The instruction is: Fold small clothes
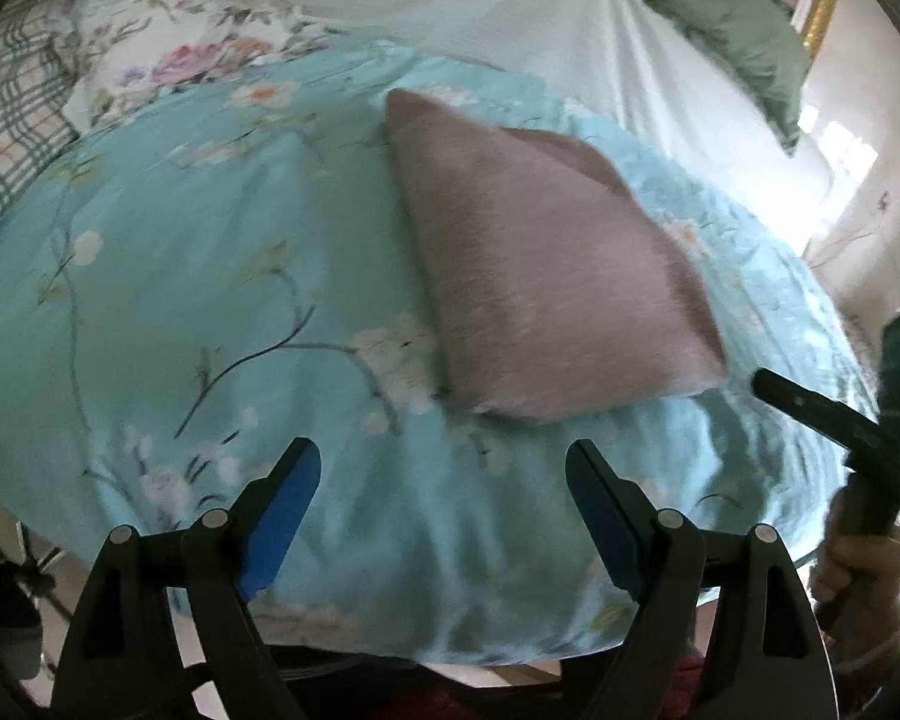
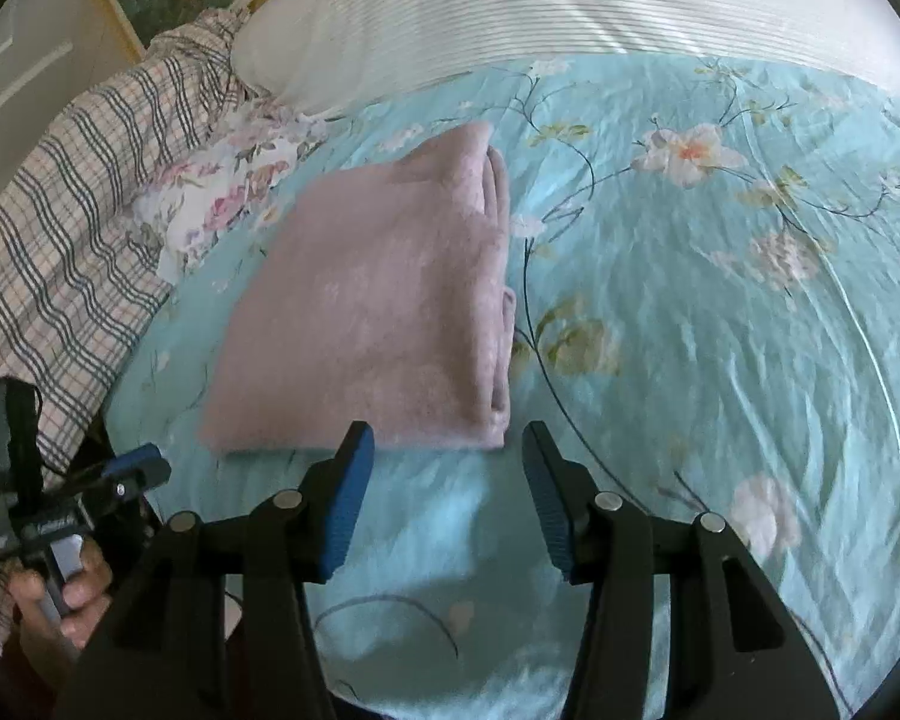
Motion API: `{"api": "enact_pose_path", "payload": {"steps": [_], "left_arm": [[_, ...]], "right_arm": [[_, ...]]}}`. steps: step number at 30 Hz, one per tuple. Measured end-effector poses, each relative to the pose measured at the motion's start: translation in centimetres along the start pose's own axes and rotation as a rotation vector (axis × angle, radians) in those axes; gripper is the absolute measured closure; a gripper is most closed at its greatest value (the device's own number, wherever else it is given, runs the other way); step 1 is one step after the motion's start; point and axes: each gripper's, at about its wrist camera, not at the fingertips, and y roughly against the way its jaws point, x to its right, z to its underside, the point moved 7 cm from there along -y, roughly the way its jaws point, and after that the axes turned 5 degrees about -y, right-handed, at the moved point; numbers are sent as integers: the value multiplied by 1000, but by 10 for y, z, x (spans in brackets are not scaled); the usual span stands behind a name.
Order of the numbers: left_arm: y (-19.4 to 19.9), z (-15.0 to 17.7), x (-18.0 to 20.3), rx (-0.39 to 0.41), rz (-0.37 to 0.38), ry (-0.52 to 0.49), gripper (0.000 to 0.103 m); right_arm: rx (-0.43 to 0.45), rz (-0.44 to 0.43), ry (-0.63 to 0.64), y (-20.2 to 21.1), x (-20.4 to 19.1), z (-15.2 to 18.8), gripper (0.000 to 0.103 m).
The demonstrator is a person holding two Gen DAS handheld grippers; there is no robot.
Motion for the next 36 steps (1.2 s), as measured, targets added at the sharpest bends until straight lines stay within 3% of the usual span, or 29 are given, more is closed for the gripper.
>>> {"api": "enact_pose_path", "payload": {"steps": [3,8,12,18,22,27,36], "left_arm": [[2,11,-5,-17,-72,-20,19],[6,28,-14,-34,-225,-99,19],[5,27,-14,-43,-226,-119,18],[16,1,-1,-12,-238,-173,18],[31,-16,11,8,-289,-242,18],[38,-28,20,-1,-346,-289,17],[25,-35,17,-19,-383,-294,16]], "right_arm": [[-12,15,16,6,0,10,46],[-41,42,61,11,-3,30,31],[-58,25,63,9,-5,30,31],[-56,6,74,7,-17,17,30],[-67,-8,134,10,-31,11,15],[-80,-37,158,12,-40,9,12],[-100,-30,190,8,-41,12,6]]}}
